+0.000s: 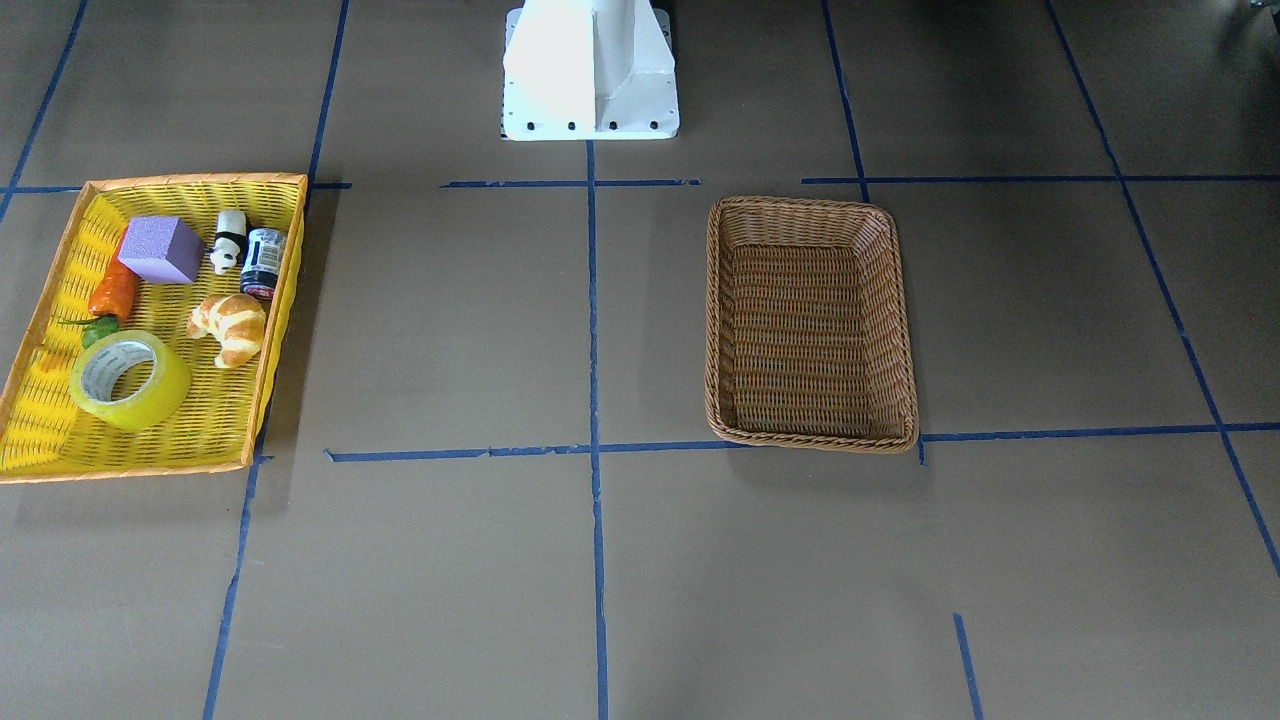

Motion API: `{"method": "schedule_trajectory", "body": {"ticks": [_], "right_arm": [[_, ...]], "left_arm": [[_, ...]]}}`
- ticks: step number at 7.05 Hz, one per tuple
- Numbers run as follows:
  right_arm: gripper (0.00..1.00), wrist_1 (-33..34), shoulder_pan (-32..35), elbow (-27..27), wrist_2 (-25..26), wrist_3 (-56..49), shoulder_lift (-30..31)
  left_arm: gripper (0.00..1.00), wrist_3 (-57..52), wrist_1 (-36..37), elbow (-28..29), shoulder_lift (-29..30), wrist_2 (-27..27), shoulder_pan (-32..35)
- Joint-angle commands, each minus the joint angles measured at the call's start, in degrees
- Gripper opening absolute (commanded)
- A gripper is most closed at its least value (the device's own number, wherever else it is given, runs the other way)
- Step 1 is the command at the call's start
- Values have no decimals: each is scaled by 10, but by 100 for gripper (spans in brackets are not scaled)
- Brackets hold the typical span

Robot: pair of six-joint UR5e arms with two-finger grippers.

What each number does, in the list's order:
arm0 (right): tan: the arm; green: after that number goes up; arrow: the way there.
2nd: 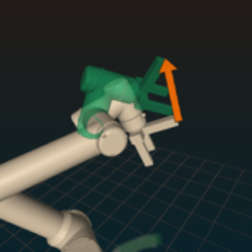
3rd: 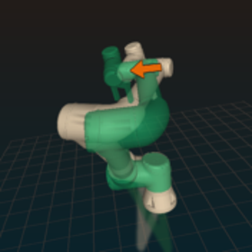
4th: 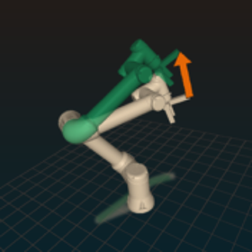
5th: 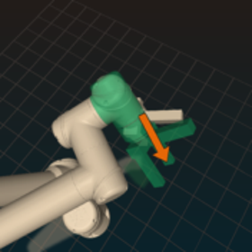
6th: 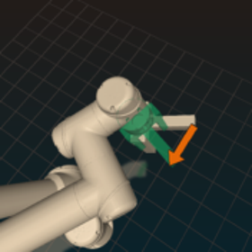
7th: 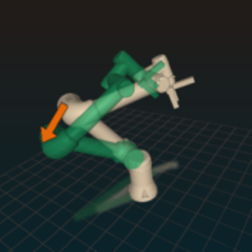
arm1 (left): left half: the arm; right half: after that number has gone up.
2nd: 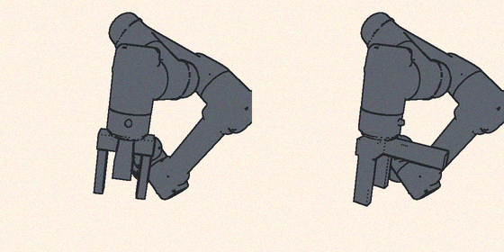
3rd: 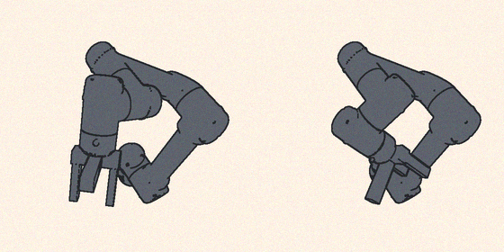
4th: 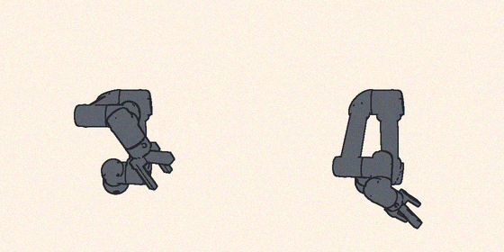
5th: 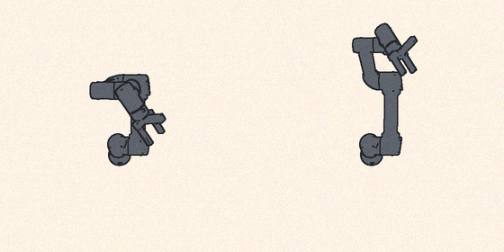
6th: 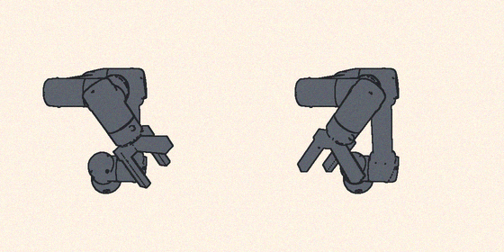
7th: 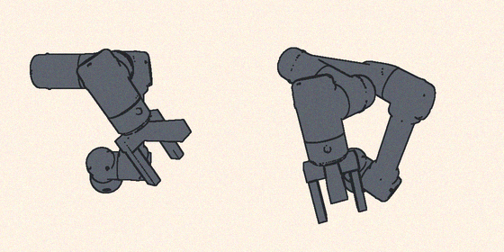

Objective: Move tape to another basket

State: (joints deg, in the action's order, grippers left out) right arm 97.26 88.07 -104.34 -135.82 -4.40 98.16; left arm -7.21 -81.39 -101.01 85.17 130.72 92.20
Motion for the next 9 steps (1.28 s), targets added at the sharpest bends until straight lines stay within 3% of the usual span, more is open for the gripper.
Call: {"method": "schedule_trajectory", "body": {"ticks": [1,9], "right_arm": [[100,0,0,-1,-3,0,1],[100,-2,-2,6,2,-8,-2]], "left_arm": [[100,-3,5,-4,1,1,0],[100,1,0,9,-4,-1,-2]]}}
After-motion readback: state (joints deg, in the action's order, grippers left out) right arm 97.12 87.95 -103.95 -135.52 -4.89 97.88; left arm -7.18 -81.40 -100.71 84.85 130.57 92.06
